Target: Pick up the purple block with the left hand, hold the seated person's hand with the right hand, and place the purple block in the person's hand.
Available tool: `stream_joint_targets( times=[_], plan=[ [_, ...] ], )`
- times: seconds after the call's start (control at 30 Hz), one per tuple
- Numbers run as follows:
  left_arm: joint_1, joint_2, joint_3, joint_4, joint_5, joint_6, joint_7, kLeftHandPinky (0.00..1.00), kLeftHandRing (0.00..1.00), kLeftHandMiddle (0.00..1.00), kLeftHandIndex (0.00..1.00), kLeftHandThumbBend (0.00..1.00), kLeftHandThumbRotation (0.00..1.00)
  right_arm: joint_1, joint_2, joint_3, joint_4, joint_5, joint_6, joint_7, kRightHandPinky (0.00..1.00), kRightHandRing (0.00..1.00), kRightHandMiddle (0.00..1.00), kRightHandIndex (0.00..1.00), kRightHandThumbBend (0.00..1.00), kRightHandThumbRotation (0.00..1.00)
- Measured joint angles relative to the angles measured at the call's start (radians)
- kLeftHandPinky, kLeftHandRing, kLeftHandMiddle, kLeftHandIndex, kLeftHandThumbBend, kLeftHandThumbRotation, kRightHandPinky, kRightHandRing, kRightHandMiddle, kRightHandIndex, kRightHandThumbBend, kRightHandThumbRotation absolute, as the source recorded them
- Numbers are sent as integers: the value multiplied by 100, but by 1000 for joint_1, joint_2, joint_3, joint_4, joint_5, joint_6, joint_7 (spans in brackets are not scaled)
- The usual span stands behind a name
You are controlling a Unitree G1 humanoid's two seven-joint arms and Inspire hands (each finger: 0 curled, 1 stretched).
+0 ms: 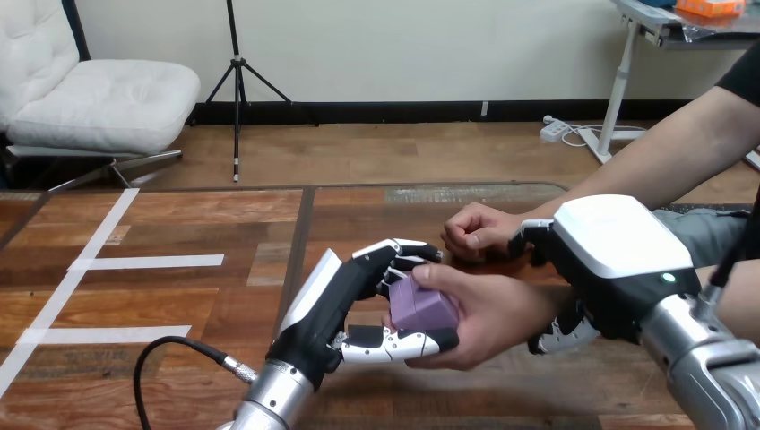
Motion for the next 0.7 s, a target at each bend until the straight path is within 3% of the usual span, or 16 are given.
stream_joint_targets(
  times=[0.4,0.7],
  plan=[
    [36,-12,4,-29,-102,5,-84,73,80,84,84,88,45,95,69,-43,-37,97,-44,-162,55,66,72,73,76,2],
    [64,-32,15,-33,-176,0,-101,72,78,81,82,85,43,175,128,-67,-43,161,-133,-325,57,68,73,73,67,5]
  ],
)
